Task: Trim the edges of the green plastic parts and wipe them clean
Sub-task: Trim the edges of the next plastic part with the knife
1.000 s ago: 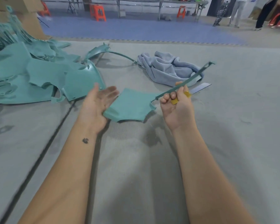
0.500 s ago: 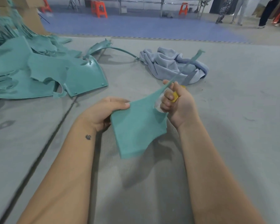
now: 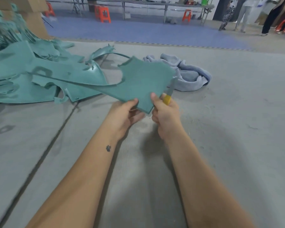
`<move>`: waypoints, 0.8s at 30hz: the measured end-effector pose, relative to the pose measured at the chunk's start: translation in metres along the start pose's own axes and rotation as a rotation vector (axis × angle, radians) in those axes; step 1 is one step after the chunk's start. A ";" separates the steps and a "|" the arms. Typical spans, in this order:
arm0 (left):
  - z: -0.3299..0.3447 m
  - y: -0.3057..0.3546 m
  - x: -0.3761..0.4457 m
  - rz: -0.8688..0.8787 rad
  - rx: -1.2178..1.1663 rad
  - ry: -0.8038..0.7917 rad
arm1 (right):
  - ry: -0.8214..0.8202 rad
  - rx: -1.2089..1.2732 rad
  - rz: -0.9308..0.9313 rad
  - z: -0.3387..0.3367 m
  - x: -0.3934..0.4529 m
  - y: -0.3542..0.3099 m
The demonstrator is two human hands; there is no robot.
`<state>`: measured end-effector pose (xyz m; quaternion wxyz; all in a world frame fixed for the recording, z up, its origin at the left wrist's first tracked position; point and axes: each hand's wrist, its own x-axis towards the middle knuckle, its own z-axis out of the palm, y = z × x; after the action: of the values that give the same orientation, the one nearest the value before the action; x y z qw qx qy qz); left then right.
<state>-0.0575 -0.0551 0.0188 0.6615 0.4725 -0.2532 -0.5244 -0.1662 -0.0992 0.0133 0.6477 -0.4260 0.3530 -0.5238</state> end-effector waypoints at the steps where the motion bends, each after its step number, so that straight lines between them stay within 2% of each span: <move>1: 0.003 -0.001 -0.002 -0.017 0.145 0.033 | 0.057 0.018 -0.033 -0.004 0.002 -0.003; 3: 0.005 -0.003 -0.006 0.060 0.427 0.110 | 0.178 0.008 -0.089 -0.016 0.006 -0.009; 4: 0.004 -0.004 -0.008 0.194 0.598 0.164 | 0.226 -0.014 -0.104 -0.022 0.007 -0.012; 7: -0.009 0.002 -0.010 0.793 1.121 0.338 | 0.281 -0.158 -0.069 -0.041 0.012 -0.021; 8: -0.016 0.005 -0.007 0.899 1.271 0.356 | 0.268 -0.189 -0.037 -0.046 0.014 -0.024; 9: -0.023 0.008 -0.004 0.909 1.427 0.357 | 0.240 -0.179 -0.010 -0.051 0.015 -0.027; 11: -0.034 0.014 -0.002 0.803 1.679 0.365 | 0.192 -0.104 0.001 -0.057 0.015 -0.031; 14: -0.040 0.014 -0.001 0.703 1.819 0.378 | 0.237 -0.116 -0.026 -0.056 0.013 -0.033; 19: -0.029 0.007 0.001 0.734 1.714 0.384 | 0.325 0.029 -0.103 -0.048 0.008 -0.033; 22: -0.020 -0.004 -0.001 0.579 1.601 0.404 | 0.309 0.200 -0.098 -0.045 0.007 -0.032; 24: -0.018 -0.009 0.001 0.507 1.545 0.411 | 0.296 0.137 -0.066 -0.039 0.007 -0.028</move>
<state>-0.0467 -0.0496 0.0029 0.2825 0.8077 -0.5142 0.0575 -0.2106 -0.1153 0.0244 0.5985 -0.3107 0.3938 -0.6247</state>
